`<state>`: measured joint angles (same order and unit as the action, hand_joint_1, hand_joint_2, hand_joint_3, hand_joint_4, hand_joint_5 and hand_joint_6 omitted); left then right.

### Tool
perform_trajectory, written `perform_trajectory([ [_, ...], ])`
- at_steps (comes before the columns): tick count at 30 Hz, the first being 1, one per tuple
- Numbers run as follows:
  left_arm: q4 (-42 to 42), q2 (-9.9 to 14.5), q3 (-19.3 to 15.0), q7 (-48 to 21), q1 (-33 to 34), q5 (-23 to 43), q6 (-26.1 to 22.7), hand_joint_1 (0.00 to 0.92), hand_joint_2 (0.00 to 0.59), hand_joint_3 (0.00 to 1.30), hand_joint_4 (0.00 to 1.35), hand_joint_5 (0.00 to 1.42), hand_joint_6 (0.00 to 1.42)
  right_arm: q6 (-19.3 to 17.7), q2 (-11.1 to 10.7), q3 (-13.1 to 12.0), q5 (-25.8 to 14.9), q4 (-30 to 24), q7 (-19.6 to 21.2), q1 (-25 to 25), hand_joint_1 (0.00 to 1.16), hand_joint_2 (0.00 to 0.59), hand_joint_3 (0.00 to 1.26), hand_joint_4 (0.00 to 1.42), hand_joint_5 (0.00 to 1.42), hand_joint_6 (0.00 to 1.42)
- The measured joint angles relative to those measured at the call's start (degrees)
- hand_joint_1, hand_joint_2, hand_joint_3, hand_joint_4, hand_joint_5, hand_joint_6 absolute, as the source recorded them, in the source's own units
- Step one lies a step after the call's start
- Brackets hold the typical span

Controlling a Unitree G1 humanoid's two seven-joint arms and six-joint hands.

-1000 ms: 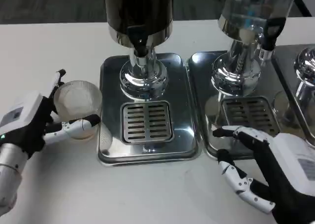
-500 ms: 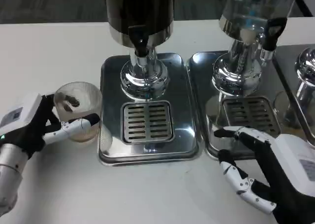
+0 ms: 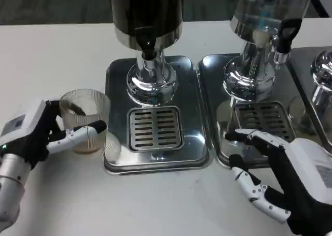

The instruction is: Grasp the cup under the faucet to collect the drink, then remove the cup.

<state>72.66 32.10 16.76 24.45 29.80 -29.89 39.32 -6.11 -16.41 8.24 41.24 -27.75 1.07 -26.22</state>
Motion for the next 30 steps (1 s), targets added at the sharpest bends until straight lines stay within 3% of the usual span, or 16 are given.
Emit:
perform_trajectory([
  [9, -0.07, 0.05, -0.83, 1.13, -1.67, 0.29, 2.00, 0.208, 0.183, 0.71, 0.78, 1.04, 1.30, -0.07, 0.00, 0.04, -0.19, 0.16, 0.00, 0.65, 0.25, 0.436, 0.34, 0.29, 0.29, 0.38],
  [30, -4.85, 1.80, -6.33, 2.46, -4.42, 1.11, 11.07, 0.224, 0.174, 0.72, 0.80, 1.05, 1.32, -0.18, 0.25, 0.82, -0.47, 0.62, 0.10, 1.38, 0.27, 0.434, 0.34, 0.29, 0.29, 0.37],
])
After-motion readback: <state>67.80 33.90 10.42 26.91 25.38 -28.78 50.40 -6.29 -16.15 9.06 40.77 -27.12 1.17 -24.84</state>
